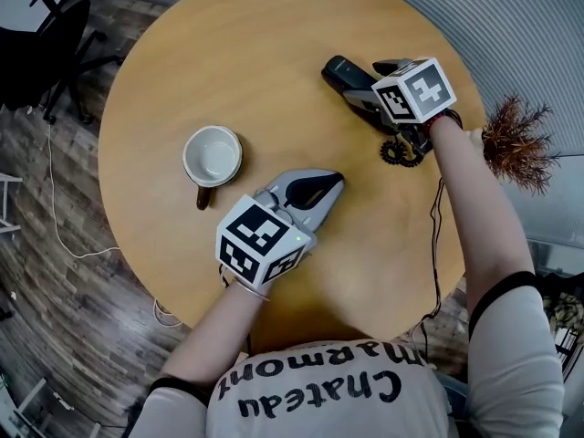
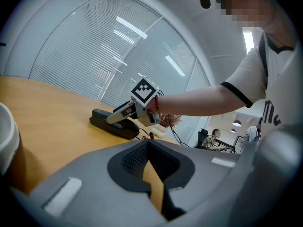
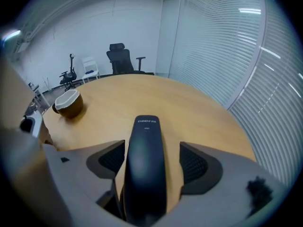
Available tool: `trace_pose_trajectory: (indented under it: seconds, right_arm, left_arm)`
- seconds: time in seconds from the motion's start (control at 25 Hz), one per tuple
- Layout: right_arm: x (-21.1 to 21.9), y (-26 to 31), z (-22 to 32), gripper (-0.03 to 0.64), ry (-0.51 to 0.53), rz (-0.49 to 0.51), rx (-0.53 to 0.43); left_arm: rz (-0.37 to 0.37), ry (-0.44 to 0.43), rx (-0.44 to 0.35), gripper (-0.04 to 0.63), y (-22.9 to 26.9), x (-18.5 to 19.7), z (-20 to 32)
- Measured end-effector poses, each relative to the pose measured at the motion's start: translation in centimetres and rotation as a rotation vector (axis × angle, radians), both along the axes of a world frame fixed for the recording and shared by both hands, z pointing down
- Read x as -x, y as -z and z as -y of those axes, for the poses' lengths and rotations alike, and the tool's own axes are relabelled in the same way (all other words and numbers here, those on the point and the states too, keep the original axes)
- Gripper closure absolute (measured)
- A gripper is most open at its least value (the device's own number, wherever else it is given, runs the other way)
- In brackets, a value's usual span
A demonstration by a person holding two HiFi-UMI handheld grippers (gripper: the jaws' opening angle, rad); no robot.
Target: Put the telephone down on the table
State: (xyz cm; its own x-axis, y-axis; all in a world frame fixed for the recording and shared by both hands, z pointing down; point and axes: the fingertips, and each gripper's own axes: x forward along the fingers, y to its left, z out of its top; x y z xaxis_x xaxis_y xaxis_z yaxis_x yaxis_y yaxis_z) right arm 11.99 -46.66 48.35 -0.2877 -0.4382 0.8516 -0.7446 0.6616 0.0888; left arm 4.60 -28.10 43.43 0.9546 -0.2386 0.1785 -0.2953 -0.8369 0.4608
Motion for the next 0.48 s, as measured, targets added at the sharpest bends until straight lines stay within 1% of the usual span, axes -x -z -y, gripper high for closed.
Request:
trace_pose_trajectory:
  seconds: [0.12, 0.28, 0.32, 0.36, 0.4, 0.44, 0.48]
  right_arm:
    - [0.0, 1.6, -0.1, 0.256, -0.041, 0.031, -0.041]
    - [0.7, 4.3, -0.7, 0.260, -0.124, 0.119, -0.119]
    - [0.6, 4.9, -1.0, 0.271, -0.143, 0.130, -0.140]
    - [0.4, 5.4, -1.2, 0.319, -0.160, 0.132, -0.163]
    - [0.1, 5.8, -1.3, 0.414, -0.176, 0.129, -0.186]
    - [-0.2, 6.2, -1.3, 0.484, -0.189, 0.127, -0.205]
    - [-0.4, 6.4, -1.4, 0.488, -0.197, 0.129, -0.217]
  left_arm:
    - [0.010, -0.003, -0.015, 0.604, 0.7, 0.3, -0.5]
    - [0.008, 0.003, -0.036, 0.604, 2.4, 1.2, -1.4]
    - [0.004, 0.006, -0.042, 0.604, 3.0, 1.3, -1.5]
    - [0.001, 0.007, -0.049, 0.604, 3.4, 1.3, -1.5]
    - [0.000, 0.007, -0.058, 0.604, 3.8, 1.2, -1.5]
    - [-0.001, 0.007, -0.067, 0.604, 4.1, 1.1, -1.3]
    - [-0.001, 0.006, -0.076, 0.604, 4.3, 1.1, -1.2]
